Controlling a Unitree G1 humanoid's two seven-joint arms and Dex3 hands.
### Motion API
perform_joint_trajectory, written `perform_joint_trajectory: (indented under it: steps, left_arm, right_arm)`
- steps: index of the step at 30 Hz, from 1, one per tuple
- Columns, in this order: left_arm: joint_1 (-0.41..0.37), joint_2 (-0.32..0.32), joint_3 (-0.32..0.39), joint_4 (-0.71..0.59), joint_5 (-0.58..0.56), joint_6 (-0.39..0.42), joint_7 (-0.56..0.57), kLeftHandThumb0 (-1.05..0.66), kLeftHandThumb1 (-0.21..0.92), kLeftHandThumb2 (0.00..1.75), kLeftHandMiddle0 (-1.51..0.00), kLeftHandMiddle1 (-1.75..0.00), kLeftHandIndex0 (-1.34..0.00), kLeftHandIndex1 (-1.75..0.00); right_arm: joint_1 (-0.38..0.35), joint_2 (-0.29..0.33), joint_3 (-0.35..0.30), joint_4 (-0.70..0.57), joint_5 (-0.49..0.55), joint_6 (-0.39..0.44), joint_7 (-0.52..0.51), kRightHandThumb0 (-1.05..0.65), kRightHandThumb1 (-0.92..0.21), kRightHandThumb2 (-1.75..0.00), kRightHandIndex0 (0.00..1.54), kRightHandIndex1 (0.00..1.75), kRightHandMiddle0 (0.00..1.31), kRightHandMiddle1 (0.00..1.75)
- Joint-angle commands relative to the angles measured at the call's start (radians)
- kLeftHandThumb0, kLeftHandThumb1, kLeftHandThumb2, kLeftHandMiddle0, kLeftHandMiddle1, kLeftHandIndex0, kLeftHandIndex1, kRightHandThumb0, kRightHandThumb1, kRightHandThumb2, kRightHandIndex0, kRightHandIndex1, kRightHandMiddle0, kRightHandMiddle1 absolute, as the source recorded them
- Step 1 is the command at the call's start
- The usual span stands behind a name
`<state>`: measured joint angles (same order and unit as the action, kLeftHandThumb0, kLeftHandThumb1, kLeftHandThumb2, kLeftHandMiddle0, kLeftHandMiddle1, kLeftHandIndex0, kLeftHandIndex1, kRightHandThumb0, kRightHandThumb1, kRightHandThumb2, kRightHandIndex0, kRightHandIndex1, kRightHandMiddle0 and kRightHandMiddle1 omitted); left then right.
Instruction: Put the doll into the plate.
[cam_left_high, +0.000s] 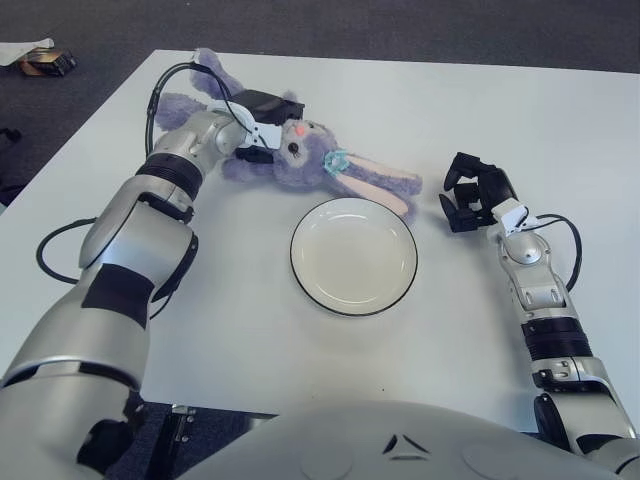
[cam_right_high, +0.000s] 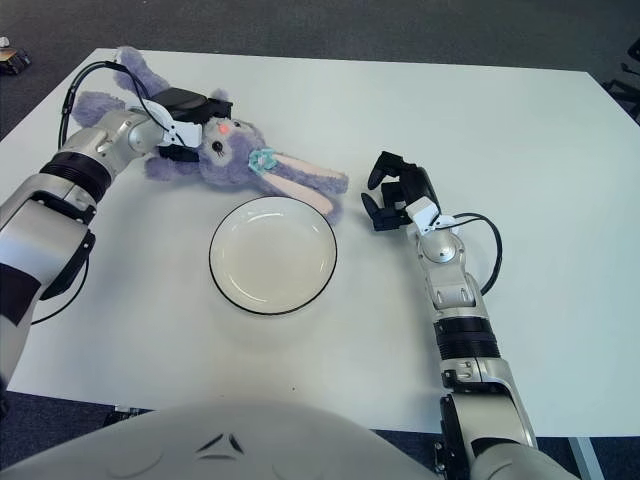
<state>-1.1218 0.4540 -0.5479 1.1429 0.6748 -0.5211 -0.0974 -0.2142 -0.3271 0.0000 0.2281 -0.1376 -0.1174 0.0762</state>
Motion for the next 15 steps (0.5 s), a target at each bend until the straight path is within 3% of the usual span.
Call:
perform_joint_trajectory:
  steps: [1, 15]
  left_arm:
    - [0.015, 0.015, 0.012, -0.028, -0.004, 0.009, -0.018, 0.00, -0.12, 1.75, -0.98, -1.57, -0.72, -1.75]
    - [0.008, 0.040, 0.011, -0.096, 0.027, 0.078, 0.016, 0.00, -0.10, 1.74, -0.95, -1.63, -0.70, -1.75]
  right_arm:
    - [0.056, 0.006, 0.025, 0.048, -0.016, 0.050, 0.025, -0.50, -0.28, -1.36, 1.21, 1.75, 0.65, 1.75]
    - [0.051, 0.000, 0.031, 0.057, -0.031, 0.050, 0.020, -0.50, -0.28, -1.36, 1.21, 1.75, 0.65, 1.75]
